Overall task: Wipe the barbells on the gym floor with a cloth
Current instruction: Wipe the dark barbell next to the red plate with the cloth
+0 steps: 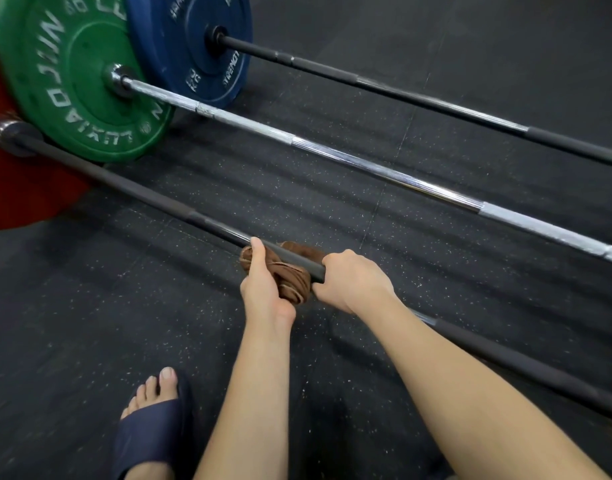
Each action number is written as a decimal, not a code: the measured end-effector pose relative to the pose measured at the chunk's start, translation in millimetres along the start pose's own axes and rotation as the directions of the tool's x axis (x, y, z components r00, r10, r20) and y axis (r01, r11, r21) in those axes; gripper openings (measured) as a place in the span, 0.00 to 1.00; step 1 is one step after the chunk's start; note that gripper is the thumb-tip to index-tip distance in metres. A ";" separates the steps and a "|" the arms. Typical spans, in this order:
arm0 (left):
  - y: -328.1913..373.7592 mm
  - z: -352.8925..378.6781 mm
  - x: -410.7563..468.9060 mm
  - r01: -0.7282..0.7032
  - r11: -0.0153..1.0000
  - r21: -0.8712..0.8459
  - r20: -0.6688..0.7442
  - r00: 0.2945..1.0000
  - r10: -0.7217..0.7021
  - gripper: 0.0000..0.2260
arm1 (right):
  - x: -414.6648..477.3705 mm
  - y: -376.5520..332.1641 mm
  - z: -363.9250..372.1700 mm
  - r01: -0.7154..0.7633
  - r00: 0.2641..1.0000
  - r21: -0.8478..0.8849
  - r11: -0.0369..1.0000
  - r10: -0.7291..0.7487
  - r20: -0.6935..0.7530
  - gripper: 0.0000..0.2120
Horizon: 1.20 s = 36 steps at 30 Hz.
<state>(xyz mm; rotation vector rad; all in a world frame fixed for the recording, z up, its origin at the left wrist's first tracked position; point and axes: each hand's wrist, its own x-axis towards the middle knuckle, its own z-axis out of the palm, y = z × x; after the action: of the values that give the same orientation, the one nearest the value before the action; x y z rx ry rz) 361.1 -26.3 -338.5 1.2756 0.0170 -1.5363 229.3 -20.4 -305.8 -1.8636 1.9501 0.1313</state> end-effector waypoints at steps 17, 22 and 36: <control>-18.1 9.4 -16.4 0.018 1.000 -0.018 -0.047 0.999 -0.019 0.26 | 0.7 1.1 0.2 0.092 0.995 -0.116 0.989 -0.097 -0.038 0.10; -8.6 4.6 -7.4 0.041 0.994 -0.100 0.047 0.998 -0.037 0.24 | -18.0 23.2 -7.6 0.131 0.990 -0.139 0.982 -0.123 0.067 0.16; -62.6 34.7 -70.2 0.126 0.987 -0.098 -0.091 0.987 -0.135 0.20 | -81.8 138.6 -0.2 -0.076 0.988 -0.018 0.997 0.078 0.133 0.21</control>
<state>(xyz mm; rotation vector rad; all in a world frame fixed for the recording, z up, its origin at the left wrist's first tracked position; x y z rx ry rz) 281.4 27.7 -310.3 1.2950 0.2358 -1.5645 94.7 67.7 -306.7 -1.7409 1.9338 0.2856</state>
